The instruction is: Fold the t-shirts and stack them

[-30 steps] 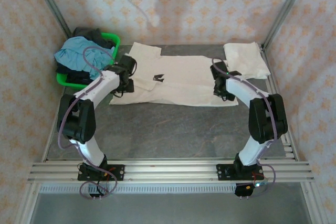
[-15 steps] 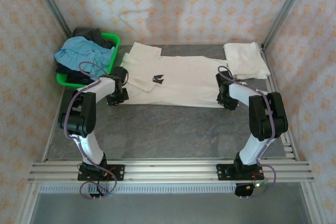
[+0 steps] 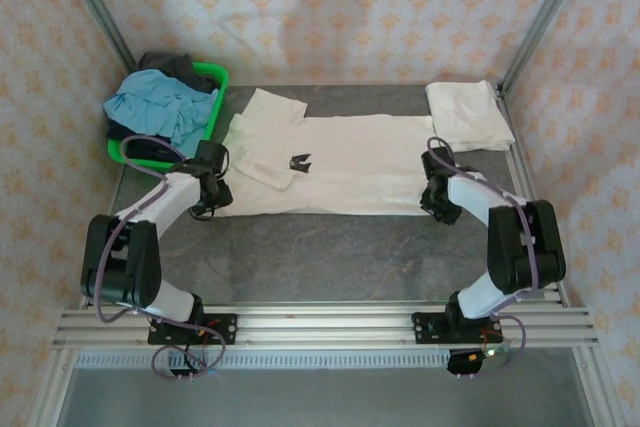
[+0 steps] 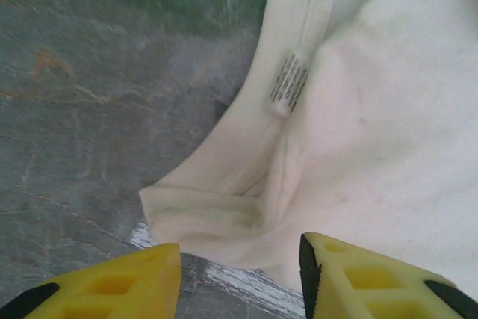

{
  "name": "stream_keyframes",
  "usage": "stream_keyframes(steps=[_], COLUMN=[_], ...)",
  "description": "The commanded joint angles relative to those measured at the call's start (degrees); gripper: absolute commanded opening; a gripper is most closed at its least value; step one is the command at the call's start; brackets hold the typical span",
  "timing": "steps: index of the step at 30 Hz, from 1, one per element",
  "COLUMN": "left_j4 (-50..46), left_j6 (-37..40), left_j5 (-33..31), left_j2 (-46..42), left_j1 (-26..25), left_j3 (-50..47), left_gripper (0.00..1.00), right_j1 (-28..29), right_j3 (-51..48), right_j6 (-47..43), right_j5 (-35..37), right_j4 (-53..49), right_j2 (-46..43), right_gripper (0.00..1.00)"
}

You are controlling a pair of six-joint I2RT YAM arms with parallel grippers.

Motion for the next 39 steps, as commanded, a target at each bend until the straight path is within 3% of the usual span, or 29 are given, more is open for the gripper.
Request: stream_keyframes(steps=[1, 5, 11, 15, 21, 27, 34, 39], left_j4=[-1.95, -1.98, -2.54, -2.40, -2.84, -2.71, -3.78, -5.37], left_j6=[0.64, 2.60, 3.44, 3.11, 2.79, 2.67, 3.17, 3.79], left_j5=[-1.32, 2.55, 5.66, 5.81, 6.12, 7.24, 7.72, 7.37], left_j2=[-1.75, 4.40, 18.15, 24.20, 31.28, 33.68, 31.18, 27.23], left_j1=[-0.33, -3.80, -4.65, -3.94, -3.07, -1.94, -1.88, -1.94], left_j3=[3.88, 11.44, 22.54, 27.58, 32.59, 33.99, 34.76, 34.54], left_gripper=[0.48, 0.51, 0.51, 0.56, 0.52, 0.36, 0.00, 0.00], right_j1=[-0.38, -0.67, -2.95, -3.19, -3.33, -3.81, -4.01, -4.02], right_j3=[2.58, 10.03, 22.28, 28.09, 28.58, 28.52, 28.26, 26.88], right_j6=[-1.38, -4.15, -7.94, -8.56, -7.73, -8.23, -8.54, -8.36], right_j5=[4.33, 6.35, 2.31, 1.42, 4.40, 4.92, 4.31, 4.46], right_j4=[-3.35, -2.64, -1.21, -2.27, -2.27, -2.02, -2.02, -2.25], right_j2=[-4.67, 0.40, 14.96, 22.06, 23.93, 24.45, 23.80, 20.43], right_gripper=[0.44, 0.53, 0.56, 0.55, 0.52, 0.48, 0.24, 0.10])
